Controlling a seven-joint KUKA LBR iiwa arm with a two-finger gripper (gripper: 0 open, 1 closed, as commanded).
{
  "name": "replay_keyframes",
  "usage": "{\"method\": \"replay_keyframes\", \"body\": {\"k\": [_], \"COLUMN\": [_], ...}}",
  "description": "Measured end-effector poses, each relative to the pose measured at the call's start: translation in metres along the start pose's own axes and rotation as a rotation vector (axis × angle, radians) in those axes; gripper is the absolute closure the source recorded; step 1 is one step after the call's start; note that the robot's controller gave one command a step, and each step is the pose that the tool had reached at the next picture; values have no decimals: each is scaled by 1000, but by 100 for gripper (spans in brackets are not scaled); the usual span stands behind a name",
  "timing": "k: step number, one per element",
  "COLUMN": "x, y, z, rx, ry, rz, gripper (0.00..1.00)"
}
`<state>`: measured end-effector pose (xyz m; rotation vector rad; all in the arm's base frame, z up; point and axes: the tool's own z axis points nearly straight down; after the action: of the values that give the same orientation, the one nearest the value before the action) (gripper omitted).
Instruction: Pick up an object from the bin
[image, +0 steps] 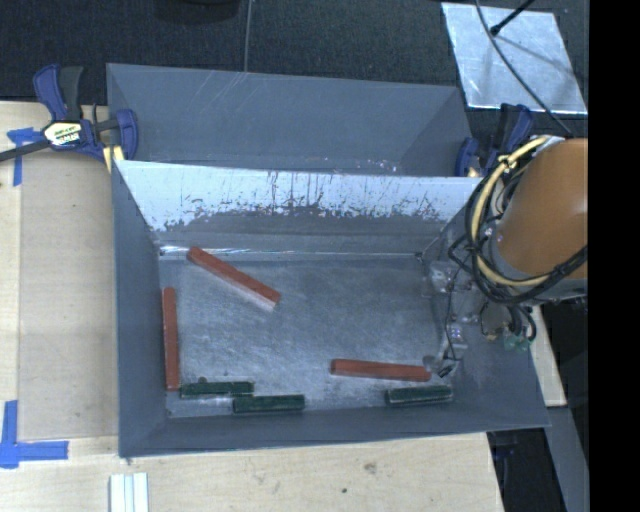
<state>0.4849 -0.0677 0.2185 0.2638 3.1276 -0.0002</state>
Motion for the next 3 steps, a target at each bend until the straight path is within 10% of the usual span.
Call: {"method": "replay_keyframes", "body": {"k": [1, 2, 3], "x": [13, -17, -19], "y": [75, 49, 51], "z": [100, 151, 147], "rx": [-2, 1, 0], "ry": [6, 4, -3], "rz": [-239, -203, -204], "gripper": [0, 0, 100]}}
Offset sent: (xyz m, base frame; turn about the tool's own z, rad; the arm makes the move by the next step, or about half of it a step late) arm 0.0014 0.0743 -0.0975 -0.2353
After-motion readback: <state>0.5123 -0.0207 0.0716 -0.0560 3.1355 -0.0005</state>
